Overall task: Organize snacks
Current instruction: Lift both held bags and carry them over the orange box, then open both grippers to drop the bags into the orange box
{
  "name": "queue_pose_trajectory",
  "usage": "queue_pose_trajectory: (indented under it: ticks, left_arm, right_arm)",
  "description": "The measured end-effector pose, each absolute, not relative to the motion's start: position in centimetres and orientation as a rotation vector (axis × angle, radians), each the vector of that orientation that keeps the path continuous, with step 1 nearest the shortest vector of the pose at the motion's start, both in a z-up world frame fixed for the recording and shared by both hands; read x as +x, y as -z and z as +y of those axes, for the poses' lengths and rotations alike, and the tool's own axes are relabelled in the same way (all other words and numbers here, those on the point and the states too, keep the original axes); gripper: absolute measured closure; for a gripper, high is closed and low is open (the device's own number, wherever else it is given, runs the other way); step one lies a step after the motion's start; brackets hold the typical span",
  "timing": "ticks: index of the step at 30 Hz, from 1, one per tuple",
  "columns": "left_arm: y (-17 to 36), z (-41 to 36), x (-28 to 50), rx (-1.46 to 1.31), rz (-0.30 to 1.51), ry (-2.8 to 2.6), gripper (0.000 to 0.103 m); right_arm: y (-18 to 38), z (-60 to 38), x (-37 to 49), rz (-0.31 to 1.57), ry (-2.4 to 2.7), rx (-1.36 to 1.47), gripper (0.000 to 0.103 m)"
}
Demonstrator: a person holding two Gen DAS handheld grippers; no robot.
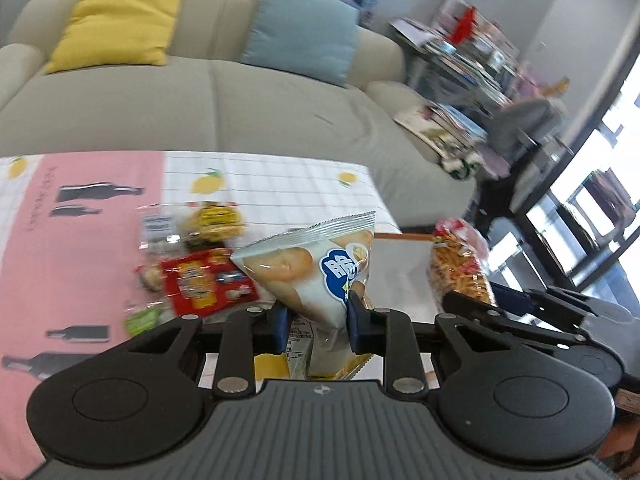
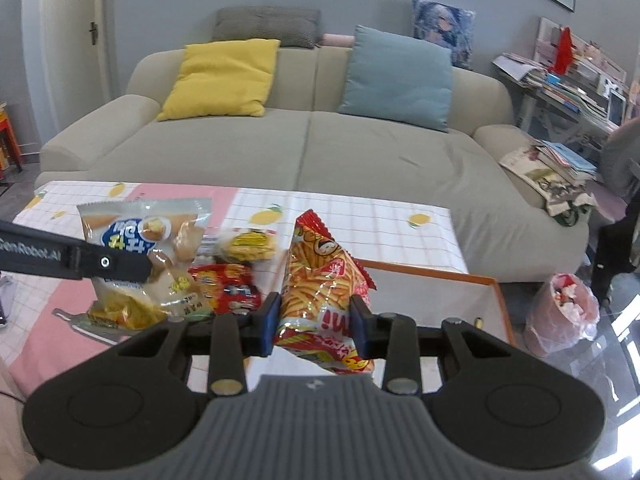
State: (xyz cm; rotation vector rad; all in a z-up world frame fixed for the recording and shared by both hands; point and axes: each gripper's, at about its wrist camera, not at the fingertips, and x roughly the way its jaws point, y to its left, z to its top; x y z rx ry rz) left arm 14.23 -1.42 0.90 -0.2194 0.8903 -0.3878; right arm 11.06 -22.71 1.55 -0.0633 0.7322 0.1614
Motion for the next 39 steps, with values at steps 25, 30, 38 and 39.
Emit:
queue_pose_trajectory:
  ticks: [25, 30, 38, 39]
  left_arm:
    - [7.4, -14.2, 22.2, 0.118, 1.233, 0.57, 0.073]
    - [8.8, -15.3, 22.7, 0.197, 1.289, 0.569, 0.073]
    - [10.7, -16.7, 23.0, 0.331, 1.341, 0.562, 0.073]
    - [10.9, -16.7, 23.1, 0.333, 1.351, 0.559, 0.072]
  right_arm:
    - [10.2, -31.3, 18.8, 1.139, -0.148, -0.007, 0.069]
    - [11.9, -31.1, 20.0, 1.201, -0.197, 0.012, 0.069]
    - [13.6, -30.6, 20.9, 1.274, -0.239, 0.04, 0.069]
    - [13.8, -30.5, 21.0, 1.277, -0.243, 0.045, 0.069]
